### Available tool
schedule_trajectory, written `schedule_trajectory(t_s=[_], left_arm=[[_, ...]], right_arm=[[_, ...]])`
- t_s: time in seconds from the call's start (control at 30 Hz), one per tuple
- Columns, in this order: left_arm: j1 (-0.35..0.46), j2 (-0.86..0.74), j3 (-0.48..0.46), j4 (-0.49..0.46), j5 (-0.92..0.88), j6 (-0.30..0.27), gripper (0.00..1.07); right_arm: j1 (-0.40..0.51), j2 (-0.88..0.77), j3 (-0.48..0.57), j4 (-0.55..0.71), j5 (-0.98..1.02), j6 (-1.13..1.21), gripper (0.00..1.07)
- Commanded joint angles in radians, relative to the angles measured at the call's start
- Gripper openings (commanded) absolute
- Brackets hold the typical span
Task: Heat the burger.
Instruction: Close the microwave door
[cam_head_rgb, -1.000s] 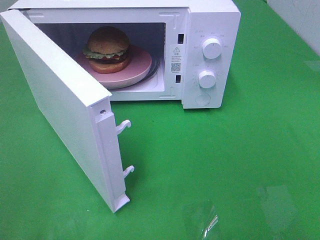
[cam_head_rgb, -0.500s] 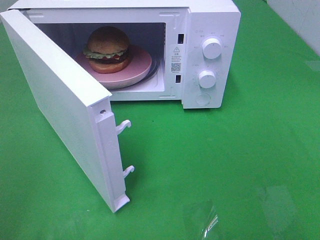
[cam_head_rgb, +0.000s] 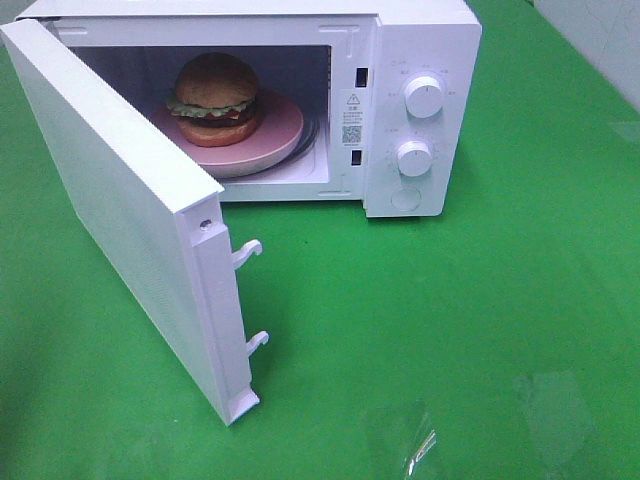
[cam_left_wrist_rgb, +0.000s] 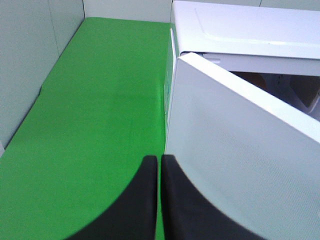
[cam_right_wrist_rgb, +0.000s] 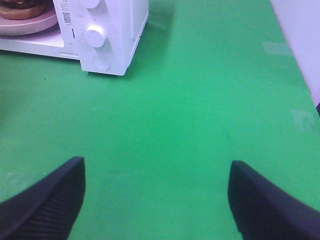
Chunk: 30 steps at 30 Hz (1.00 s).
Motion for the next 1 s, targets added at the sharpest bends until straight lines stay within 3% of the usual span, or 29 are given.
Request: schedule_trajectory(t_s=[0.03,0.27,0.53,1.0], left_arm=[[0.004,0.038,0.009,-0.007,-0.138,0.003,0.00],[0.004,0.067,0.071,-0.022,-0.280,0.003,0.00],[0.004,0.076,0.232,-0.023,-0.545,0.002,0.00],[0.004,0.083,0.380,-0.005,-0.744,-0.014,0.00]], right_arm=[[-0.005,-0.026,0.003,0.001,-0.011,-0.011,0.76],[-0.005,-0.026,0.003,0.001,-0.011,-0.011,0.76],[-0.005,-0.026,0.003,0.001,-0.011,-0.011,0.76],[-0.005,-0.026,0.003,0.001,-0.011,-0.011,0.76]])
